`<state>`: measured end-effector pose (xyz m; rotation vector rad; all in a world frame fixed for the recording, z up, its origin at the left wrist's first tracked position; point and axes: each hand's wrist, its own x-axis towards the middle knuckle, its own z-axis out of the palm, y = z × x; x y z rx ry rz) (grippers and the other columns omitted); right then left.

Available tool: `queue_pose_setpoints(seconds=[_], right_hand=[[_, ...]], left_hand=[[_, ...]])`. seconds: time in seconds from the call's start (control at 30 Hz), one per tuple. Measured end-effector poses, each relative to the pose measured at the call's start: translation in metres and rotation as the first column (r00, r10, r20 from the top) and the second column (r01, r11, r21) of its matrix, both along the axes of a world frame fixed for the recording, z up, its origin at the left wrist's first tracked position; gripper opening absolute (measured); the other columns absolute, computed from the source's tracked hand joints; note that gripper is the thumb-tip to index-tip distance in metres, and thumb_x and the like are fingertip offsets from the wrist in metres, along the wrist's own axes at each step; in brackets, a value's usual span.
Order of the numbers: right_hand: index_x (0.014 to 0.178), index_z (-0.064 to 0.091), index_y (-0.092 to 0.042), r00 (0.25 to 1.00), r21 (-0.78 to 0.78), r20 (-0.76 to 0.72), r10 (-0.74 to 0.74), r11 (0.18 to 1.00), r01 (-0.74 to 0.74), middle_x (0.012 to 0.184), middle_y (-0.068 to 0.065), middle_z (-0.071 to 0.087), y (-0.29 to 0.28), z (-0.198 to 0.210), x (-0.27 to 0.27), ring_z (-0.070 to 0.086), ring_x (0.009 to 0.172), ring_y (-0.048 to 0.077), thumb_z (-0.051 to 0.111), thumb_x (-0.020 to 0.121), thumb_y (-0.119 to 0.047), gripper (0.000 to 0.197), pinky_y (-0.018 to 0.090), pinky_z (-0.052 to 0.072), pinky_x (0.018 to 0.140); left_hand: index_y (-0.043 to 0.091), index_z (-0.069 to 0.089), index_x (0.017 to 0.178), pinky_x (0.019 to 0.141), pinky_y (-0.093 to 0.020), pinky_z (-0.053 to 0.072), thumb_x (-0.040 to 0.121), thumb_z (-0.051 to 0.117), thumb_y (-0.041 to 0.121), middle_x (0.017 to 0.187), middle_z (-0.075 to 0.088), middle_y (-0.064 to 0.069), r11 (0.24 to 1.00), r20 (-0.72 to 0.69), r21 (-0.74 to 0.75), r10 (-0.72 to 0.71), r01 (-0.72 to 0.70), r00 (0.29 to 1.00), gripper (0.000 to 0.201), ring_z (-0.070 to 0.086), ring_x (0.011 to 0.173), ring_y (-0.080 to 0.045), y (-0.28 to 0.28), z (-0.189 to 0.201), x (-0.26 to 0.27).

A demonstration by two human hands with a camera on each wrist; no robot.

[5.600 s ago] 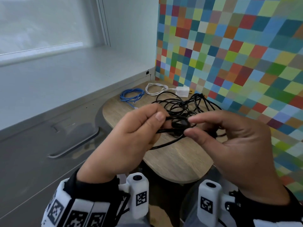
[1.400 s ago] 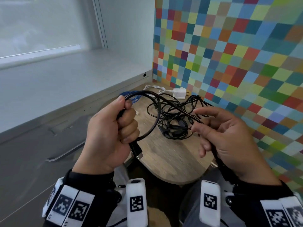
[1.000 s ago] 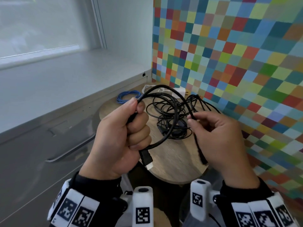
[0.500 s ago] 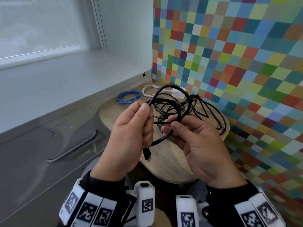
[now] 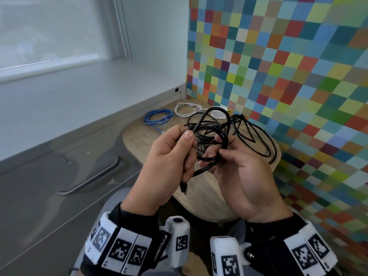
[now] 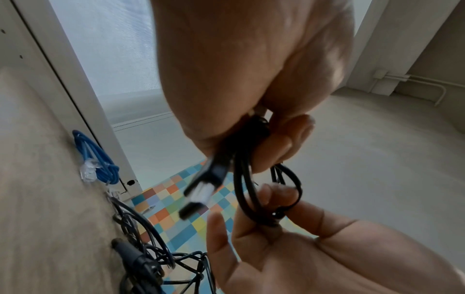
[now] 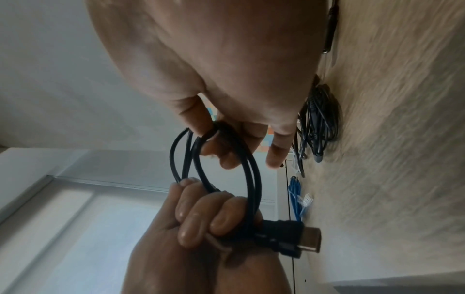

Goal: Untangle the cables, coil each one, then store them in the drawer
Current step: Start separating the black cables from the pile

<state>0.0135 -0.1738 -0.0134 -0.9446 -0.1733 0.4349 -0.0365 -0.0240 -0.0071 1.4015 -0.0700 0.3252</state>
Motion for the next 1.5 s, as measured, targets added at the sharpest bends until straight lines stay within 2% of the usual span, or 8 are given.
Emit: queue_pose_setpoints(seconds=[0.27,0.53,0.8,0.93,1.1,1.2,1.33,1.5], right_hand=[[0.116,0.065,-0.005,0.996,-0.065,0.079,0.037,0.997,-0.032,0.062,-0.001,0.048,0.004,0.005,-0.006,0.051,0.060,0.012,0.064,0.088,0.000,0.028,0.028,0.050,0.070],[0.123,0.068,-0.026,0.910,-0.436,0.391,0.136,0.898,0.053,0.098,-0.001,0.072,0.001,0.010,0.002,0.071,0.102,0.015,0.067,0.088,0.015,0.054,0.037,0.061,0.091],[0.099,0.077,-0.027,0.832,-0.665,0.507,0.225,0.717,0.210,0.079,0.005,0.075,-0.006,0.021,0.013,0.071,0.062,0.014,0.076,0.090,-0.004,0.025,0.036,0.063,0.059],[0.098,0.082,-0.036,0.666,-0.646,0.677,0.314,0.686,0.334,0.086,-0.010,0.070,-0.010,0.024,0.011,0.067,0.084,0.006,0.077,0.085,-0.034,0.014,0.016,0.053,0.074],[0.113,0.078,-0.038,0.350,-0.618,0.760,0.548,0.440,0.652,0.071,-0.016,0.045,0.019,0.010,0.006,0.047,0.072,0.009,0.064,0.096,-0.042,0.022,0.036,0.041,0.069],[0.112,0.079,-0.033,0.556,-0.706,0.701,0.446,0.542,0.456,0.082,-0.023,0.067,0.038,0.003,-0.004,0.068,0.084,-0.001,0.071,0.096,-0.023,0.020,0.015,0.053,0.077],[0.117,0.076,-0.023,0.858,-0.618,0.410,0.309,0.786,0.012,0.096,-0.006,0.081,0.061,-0.003,-0.021,0.075,0.093,0.002,0.065,0.100,-0.010,0.024,0.019,0.058,0.081],[0.089,0.078,-0.023,0.741,-0.740,0.561,0.369,0.625,0.249,0.074,-0.011,0.073,0.057,-0.018,-0.020,0.068,0.071,0.005,0.062,0.101,-0.023,0.021,0.016,0.051,0.066]], left_hand=[[0.010,0.057,0.081,0.040,-0.021,0.031,0.098,0.051,0.029,0.051,0.040,-0.005,0.999,-0.049,-0.016,-0.045,0.044,0.998,0.026,0.032,0.035,-0.014,0.015,0.009,0.000],[0.016,0.061,0.077,0.041,-0.021,0.029,0.105,0.050,0.029,0.053,0.041,-0.005,0.962,-0.132,0.246,-0.087,0.118,0.987,0.032,0.032,0.039,-0.015,0.041,0.049,0.005],[0.013,0.052,0.074,0.044,-0.026,0.005,0.107,0.046,0.022,0.053,0.023,0.004,0.993,-0.188,-0.018,0.114,-0.120,0.975,0.034,0.014,0.040,-0.007,0.064,0.065,0.005],[0.017,0.050,0.072,0.042,-0.026,0.005,0.104,0.045,0.029,0.050,0.021,0.007,0.956,-0.231,-0.196,0.169,-0.216,0.958,0.034,0.013,0.036,-0.007,0.090,0.067,-0.013],[0.021,0.048,0.072,0.043,-0.026,0.005,0.101,0.047,0.032,0.053,0.018,0.009,0.883,-0.229,-0.422,0.118,-0.208,0.966,0.031,0.004,0.046,-0.010,0.086,0.051,-0.049],[0.020,0.049,0.071,0.043,-0.025,0.006,0.099,0.048,0.032,0.052,0.017,0.009,0.814,-0.182,-0.548,0.109,-0.193,0.977,0.030,0.004,0.046,-0.011,0.080,0.039,-0.062],[0.021,0.049,0.069,0.040,-0.024,0.008,0.101,0.046,0.034,0.049,0.020,0.009,0.706,-0.113,-0.677,0.180,-0.208,0.977,0.035,0.006,0.042,-0.010,0.070,0.022,-0.064],[0.022,0.047,0.070,0.038,-0.022,0.013,0.103,0.045,0.033,0.050,0.019,0.010,0.704,-0.035,-0.673,0.276,-0.227,0.961,0.035,0.012,0.039,-0.008,0.079,0.044,-0.049]])
